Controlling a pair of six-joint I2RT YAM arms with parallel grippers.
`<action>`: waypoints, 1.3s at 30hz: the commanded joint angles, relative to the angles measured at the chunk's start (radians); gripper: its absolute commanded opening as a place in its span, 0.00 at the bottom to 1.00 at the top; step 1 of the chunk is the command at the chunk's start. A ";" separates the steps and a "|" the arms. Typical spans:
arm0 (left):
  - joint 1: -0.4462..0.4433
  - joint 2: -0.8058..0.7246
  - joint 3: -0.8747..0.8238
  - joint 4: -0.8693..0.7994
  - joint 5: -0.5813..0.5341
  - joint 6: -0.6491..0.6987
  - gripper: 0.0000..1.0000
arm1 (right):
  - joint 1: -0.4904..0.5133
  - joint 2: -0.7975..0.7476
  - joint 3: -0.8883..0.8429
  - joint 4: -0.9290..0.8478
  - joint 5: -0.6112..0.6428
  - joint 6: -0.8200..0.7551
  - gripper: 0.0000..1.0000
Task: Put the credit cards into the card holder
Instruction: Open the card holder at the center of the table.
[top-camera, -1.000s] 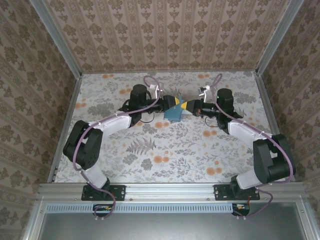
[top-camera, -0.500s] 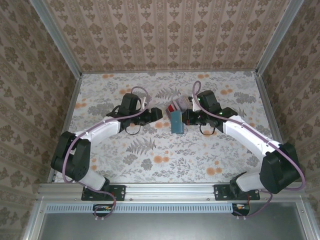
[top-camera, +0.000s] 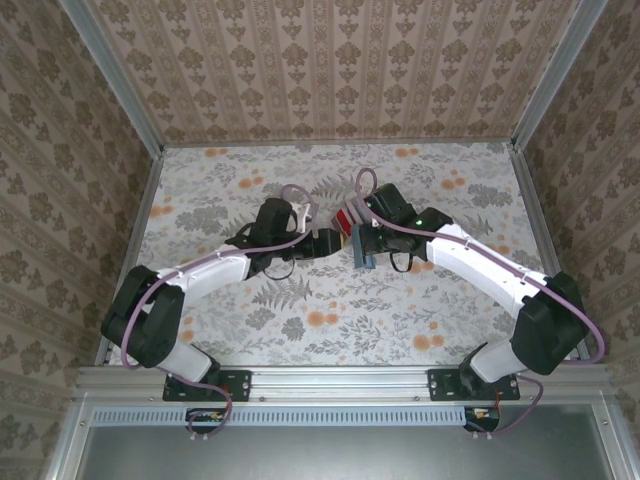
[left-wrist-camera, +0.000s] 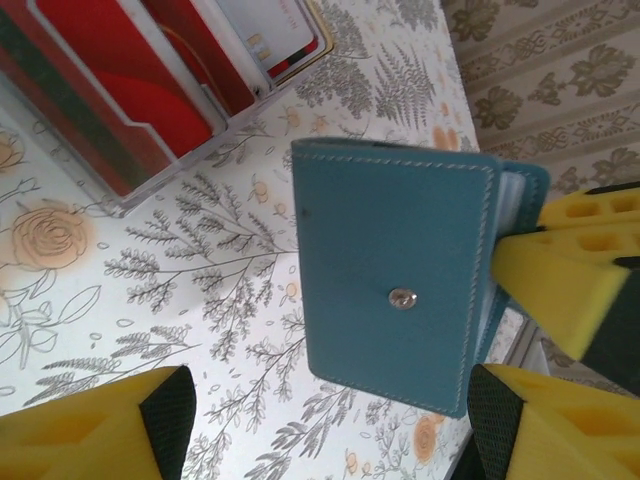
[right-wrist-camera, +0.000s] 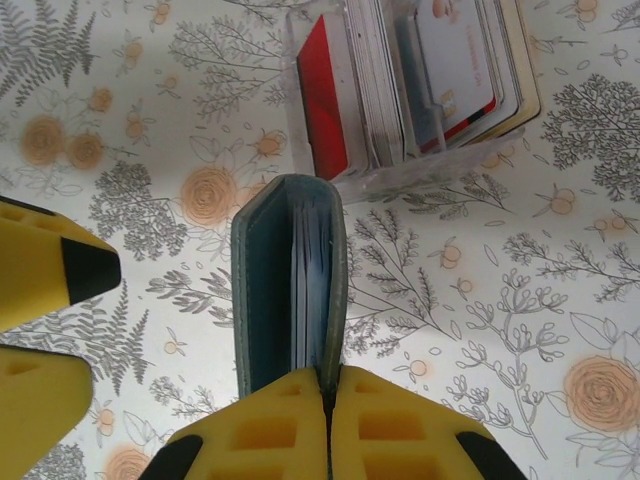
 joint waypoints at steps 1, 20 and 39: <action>-0.006 0.023 -0.006 0.086 0.025 -0.036 0.75 | 0.004 0.014 0.038 -0.033 0.034 -0.006 0.00; -0.031 0.075 0.043 0.083 0.032 -0.031 0.76 | 0.023 0.039 0.067 -0.081 0.127 -0.048 0.00; -0.060 0.126 0.087 0.117 0.050 -0.055 0.75 | 0.005 0.023 0.039 -0.029 0.008 -0.015 0.00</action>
